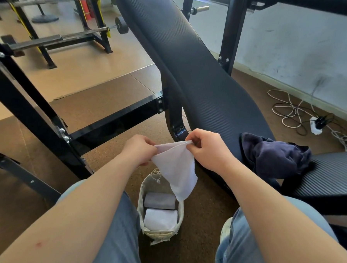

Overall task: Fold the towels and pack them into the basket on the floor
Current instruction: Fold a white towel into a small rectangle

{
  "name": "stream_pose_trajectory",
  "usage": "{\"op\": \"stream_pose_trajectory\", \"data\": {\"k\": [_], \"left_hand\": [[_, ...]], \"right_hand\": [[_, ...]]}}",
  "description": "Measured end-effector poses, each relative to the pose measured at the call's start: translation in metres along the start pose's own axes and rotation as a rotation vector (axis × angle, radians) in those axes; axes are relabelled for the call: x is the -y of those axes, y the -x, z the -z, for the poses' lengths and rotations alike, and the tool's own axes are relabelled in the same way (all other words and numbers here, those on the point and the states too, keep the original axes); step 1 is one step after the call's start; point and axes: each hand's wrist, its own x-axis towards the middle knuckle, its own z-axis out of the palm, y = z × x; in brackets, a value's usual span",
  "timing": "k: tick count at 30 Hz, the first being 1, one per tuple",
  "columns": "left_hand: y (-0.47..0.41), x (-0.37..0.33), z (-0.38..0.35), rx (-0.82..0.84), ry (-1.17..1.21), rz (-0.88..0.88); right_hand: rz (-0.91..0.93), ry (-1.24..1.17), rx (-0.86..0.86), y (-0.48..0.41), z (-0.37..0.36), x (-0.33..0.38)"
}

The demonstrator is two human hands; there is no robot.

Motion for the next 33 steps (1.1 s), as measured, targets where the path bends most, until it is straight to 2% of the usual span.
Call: {"op": "stream_pose_trajectory", "data": {"k": [4,6,9,13,16,19,22,25,28,31,33], "left_hand": [[0.004,-0.001,0.002,-0.162,-0.167,-0.11],[0.006,-0.001,-0.001,-0.188,-0.196,-0.143],[0.006,-0.003,0.0,-0.108,-0.164,-0.117],[0.009,-0.004,0.006,0.098,0.016,-0.073],[0.014,-0.006,0.009,0.229,0.132,-0.031],[0.015,-0.006,0.012,0.272,0.205,-0.039],[0.013,-0.006,0.014,0.326,0.319,0.013],[0.01,-0.002,0.017,0.41,0.248,-0.044],[0.011,0.003,0.016,0.337,0.103,-0.115],[0.015,0.002,0.014,0.227,0.115,-0.161],[0.019,0.0,0.012,0.224,0.156,-0.172]], "right_hand": [[-0.087,0.153,0.085,-0.001,-0.005,-0.008],[-0.107,0.215,0.149,0.0,-0.007,-0.008],[-0.112,0.248,0.164,0.0,-0.008,-0.008],[-0.143,0.261,0.157,-0.001,-0.004,-0.011],[-0.21,0.121,0.164,-0.001,0.0,-0.01],[-0.279,-0.14,0.096,-0.002,0.002,-0.005],[-0.335,-0.26,0.136,-0.003,0.0,-0.005],[-0.41,-0.318,0.117,-0.006,0.0,-0.008],[-0.46,-0.409,0.168,-0.005,0.006,-0.01],[-0.429,-0.379,0.225,-0.001,0.011,-0.008],[-0.404,-0.364,0.21,0.002,0.011,-0.006]]}}
